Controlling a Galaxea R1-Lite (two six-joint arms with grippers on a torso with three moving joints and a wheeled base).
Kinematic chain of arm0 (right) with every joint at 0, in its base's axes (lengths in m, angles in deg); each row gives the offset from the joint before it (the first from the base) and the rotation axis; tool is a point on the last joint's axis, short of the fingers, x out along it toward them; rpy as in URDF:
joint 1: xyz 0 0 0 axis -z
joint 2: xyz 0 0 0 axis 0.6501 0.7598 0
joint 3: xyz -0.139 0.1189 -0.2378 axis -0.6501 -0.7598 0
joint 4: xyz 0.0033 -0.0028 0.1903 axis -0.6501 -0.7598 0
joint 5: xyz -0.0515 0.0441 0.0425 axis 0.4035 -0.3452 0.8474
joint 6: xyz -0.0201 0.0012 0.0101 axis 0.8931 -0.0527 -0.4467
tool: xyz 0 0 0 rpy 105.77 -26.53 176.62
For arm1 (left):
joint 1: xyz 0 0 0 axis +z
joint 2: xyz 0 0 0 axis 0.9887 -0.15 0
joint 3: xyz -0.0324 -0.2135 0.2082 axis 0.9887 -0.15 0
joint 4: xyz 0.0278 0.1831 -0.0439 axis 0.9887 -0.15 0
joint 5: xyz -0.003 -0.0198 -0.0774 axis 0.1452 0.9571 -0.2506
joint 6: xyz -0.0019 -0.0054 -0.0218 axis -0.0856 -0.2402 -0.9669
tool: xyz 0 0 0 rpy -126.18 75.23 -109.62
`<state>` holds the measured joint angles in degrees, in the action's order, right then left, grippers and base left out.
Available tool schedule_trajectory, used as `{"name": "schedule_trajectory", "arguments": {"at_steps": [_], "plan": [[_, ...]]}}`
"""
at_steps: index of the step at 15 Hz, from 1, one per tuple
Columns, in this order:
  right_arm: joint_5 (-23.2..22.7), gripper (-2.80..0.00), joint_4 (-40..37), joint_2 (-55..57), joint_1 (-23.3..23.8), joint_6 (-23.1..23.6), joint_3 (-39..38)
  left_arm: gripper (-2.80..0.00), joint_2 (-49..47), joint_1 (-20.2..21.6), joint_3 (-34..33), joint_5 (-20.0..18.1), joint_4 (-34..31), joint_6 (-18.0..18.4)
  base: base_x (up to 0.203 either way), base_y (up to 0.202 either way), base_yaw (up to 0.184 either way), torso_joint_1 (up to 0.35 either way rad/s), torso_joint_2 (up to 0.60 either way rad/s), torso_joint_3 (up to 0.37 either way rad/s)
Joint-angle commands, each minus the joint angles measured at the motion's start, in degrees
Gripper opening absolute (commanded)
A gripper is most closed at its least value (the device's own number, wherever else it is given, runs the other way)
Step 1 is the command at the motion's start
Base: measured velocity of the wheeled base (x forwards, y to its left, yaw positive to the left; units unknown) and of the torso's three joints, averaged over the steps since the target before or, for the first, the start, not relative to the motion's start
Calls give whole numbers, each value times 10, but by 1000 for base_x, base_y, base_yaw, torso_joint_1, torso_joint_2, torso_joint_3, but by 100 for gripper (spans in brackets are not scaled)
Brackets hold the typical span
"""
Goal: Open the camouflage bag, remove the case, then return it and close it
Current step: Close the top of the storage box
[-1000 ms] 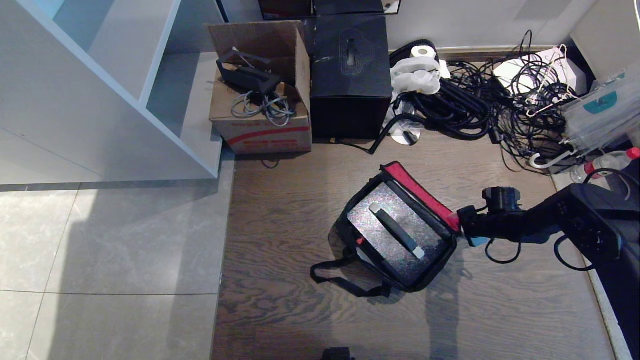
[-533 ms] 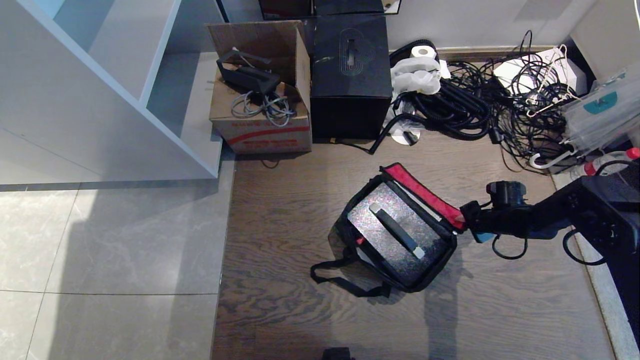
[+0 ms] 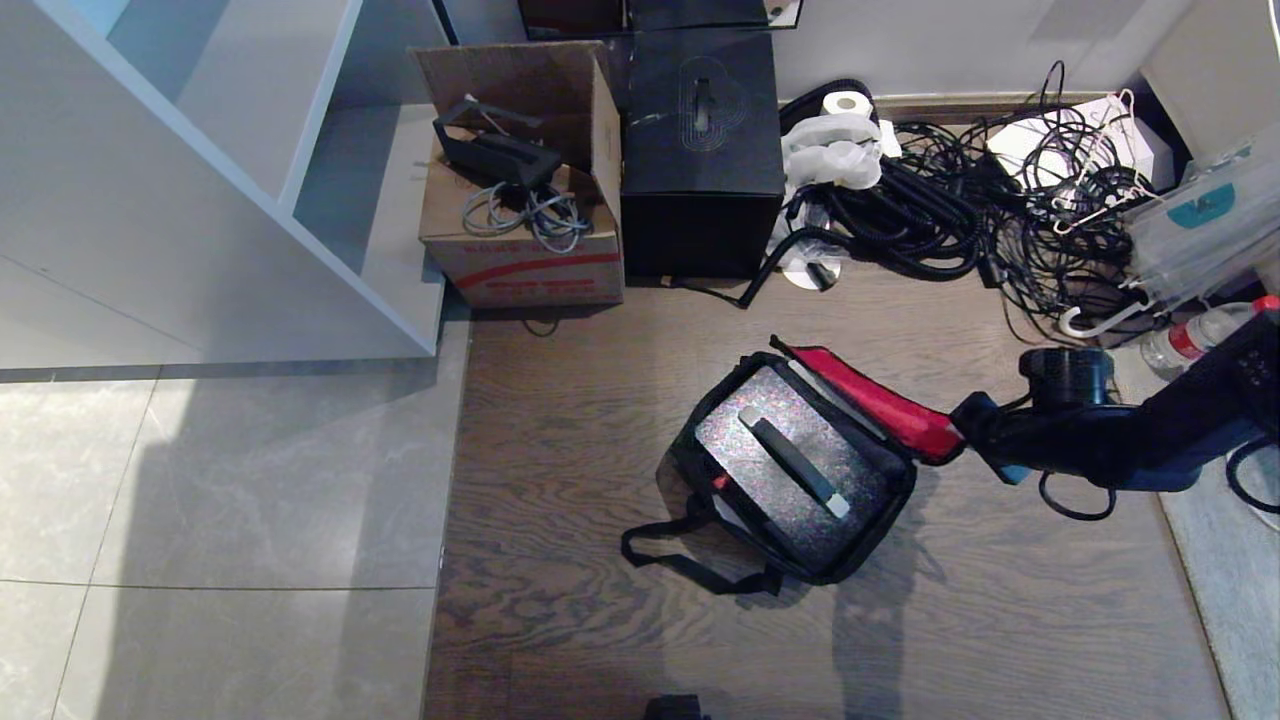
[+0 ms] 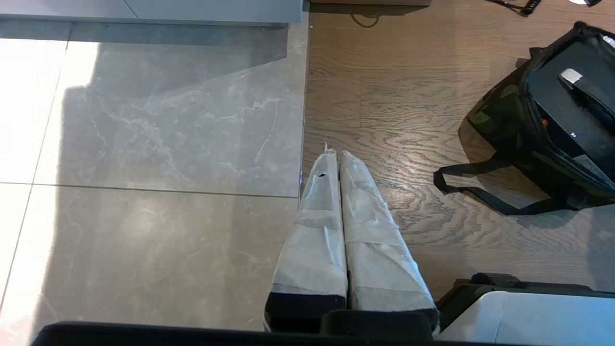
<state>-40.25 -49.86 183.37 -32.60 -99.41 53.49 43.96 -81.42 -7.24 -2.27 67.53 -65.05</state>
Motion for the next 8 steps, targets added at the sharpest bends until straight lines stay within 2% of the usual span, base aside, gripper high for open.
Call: {"name": "schedule_trajectory", "arguments": {"at_steps": [1,5,6,8], "plan": [[-8,-280,37,-76,-14,31,-69,-280,0,0,0,0,0,0,0,0,0,0,0,0],[-61,-280,47,-108,-33,93,-119,-280,0,0,0,0,0,0,0,0,0,0,0,0],[-66,-280,48,-110,-40,113,-127,-280,0,0,0,0,0,0,0,0,0,0,0,0],[-67,-280,47,-112,-49,119,-134,-280,0,0,0,0,0,0,0,0,0,0,0,0]]}}
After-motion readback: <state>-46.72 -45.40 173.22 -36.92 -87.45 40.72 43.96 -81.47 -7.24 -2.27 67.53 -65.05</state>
